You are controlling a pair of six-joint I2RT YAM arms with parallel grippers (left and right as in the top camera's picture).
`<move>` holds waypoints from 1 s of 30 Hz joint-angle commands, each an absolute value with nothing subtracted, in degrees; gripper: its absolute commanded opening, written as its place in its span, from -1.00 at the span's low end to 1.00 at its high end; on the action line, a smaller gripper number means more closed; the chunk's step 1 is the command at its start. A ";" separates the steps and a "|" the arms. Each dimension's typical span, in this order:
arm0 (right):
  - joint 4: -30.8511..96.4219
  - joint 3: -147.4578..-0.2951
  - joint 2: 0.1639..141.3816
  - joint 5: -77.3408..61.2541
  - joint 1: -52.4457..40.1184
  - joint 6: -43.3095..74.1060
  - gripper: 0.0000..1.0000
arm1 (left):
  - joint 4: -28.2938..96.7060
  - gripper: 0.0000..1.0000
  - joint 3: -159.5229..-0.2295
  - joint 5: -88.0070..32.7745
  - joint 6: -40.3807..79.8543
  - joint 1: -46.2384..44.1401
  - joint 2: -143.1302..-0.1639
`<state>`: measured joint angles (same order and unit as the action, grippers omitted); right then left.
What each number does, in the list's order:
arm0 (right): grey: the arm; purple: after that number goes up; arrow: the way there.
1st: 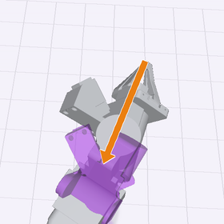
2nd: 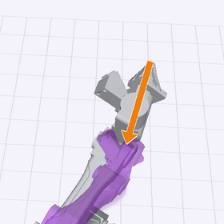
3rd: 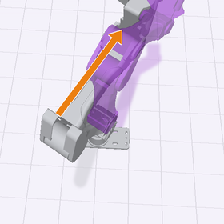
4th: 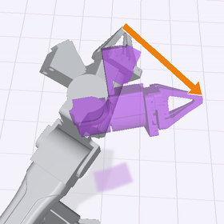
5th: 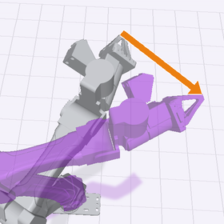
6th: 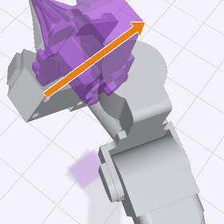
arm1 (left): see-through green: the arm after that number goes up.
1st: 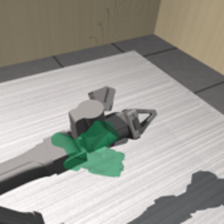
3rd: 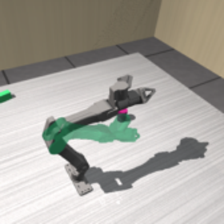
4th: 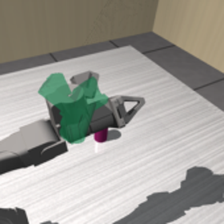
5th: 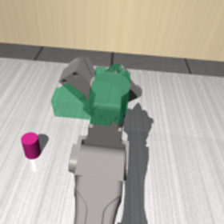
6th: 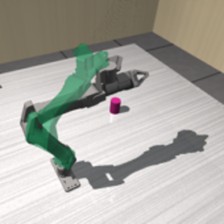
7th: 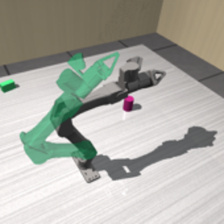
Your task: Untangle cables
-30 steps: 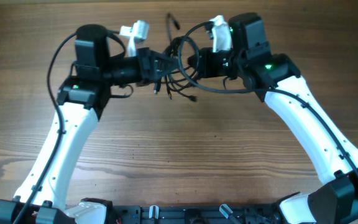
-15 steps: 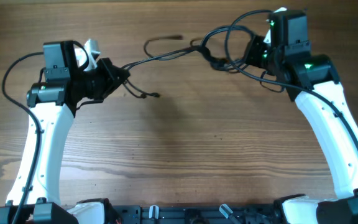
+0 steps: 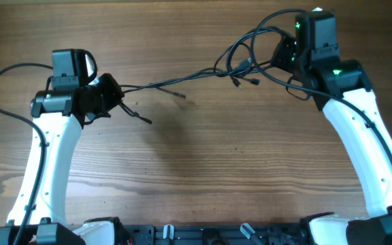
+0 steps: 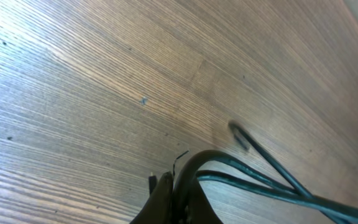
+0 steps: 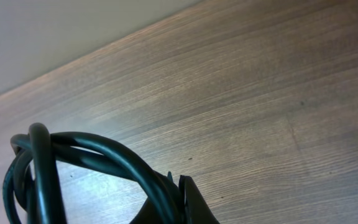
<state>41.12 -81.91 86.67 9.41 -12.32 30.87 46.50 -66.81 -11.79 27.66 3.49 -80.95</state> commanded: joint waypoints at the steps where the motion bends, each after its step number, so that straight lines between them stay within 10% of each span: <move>1: 40.38 -82.91 85.91 14.98 -2.76 32.10 -0.91 | 47.29 -0.92 -66.76 8.01 27.29 6.28 -80.25; 22: 38.96 -82.91 88.88 -7.46 4.56 23.05 -0.91 | 47.64 -0.87 -66.76 19.16 29.21 8.51 -80.27; 30: 38.39 -82.91 89.25 -22.92 1.76 17.78 -0.91 | 48.42 -0.90 -66.76 0.86 25.71 11.49 -80.27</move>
